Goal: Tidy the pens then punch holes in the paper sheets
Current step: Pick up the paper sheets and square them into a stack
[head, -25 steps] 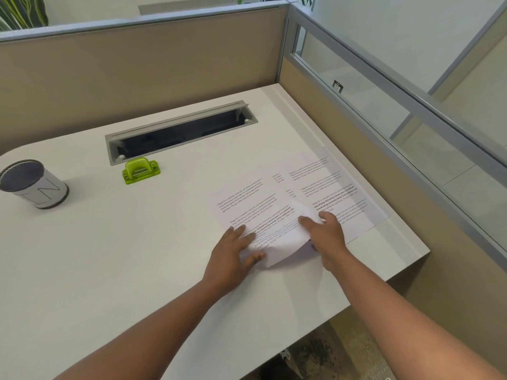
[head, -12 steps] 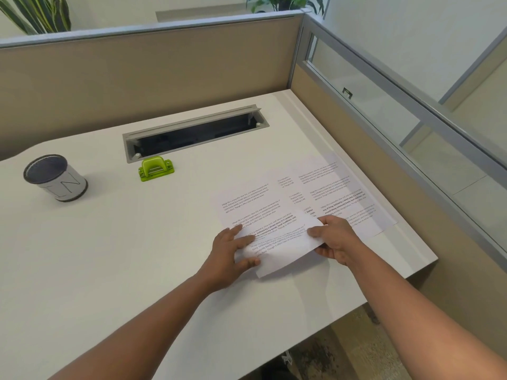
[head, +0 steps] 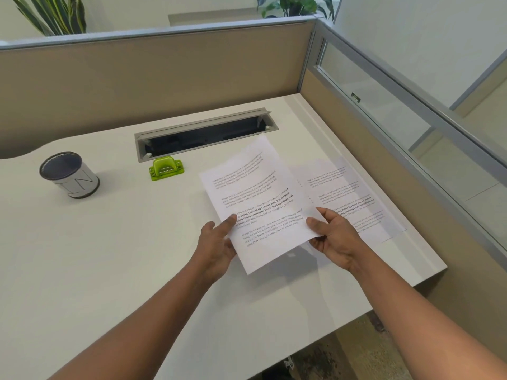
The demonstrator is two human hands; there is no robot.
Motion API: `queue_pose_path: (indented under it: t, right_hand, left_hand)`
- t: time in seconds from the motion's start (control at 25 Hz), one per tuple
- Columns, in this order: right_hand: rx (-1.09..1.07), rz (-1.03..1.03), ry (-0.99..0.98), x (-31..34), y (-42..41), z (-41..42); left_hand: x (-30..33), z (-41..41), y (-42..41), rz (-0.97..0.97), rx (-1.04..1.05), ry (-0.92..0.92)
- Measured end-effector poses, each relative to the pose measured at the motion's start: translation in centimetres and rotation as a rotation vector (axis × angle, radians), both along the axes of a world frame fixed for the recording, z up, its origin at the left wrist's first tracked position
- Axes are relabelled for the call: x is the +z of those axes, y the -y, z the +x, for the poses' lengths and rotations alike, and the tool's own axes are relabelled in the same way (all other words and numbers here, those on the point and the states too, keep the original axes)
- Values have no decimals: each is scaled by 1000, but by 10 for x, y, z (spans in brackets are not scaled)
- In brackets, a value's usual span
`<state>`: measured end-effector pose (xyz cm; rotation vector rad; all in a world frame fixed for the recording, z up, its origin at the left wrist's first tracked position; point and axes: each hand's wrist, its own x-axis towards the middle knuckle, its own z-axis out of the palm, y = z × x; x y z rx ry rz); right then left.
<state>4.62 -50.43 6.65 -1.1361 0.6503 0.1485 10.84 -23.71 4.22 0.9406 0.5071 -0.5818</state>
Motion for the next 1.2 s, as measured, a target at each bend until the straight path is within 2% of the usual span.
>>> queue_pose_path:
  t: [0.12,0.24,0.28,0.36,0.44,0.48,0.64,1.2]
  right_hand:
    - [94,5,17,-4,-5,-4]
    - [165,-195,-20,-9,-4,-5]
    - [129,-345,-34,-11,-1,-4]
    - [54,-797,-93,-19,10,-1]
    - [168,-1202,-242,-27,23,3]
    - [248,-1286,-323,-31,28,5]
    - [425,-1297,-512,-35,39,19]
    - [389,-1219,-530,-40,46,25]
  left_hand:
    - [2,-3,0,-29,-9,100]
    - [1,-5,-2,44,-25,151]
    - [-2,-5,-3,68,-40,149]
    - [-8,-6,-1,115,-74,127]
    - [-15,-9,2,149,-102,98]
    - [-18,-10,4,162,-111,85]
    - [-27,-13,6,190,-144,67]
    - [-42,-12,0,147,-178,-6]
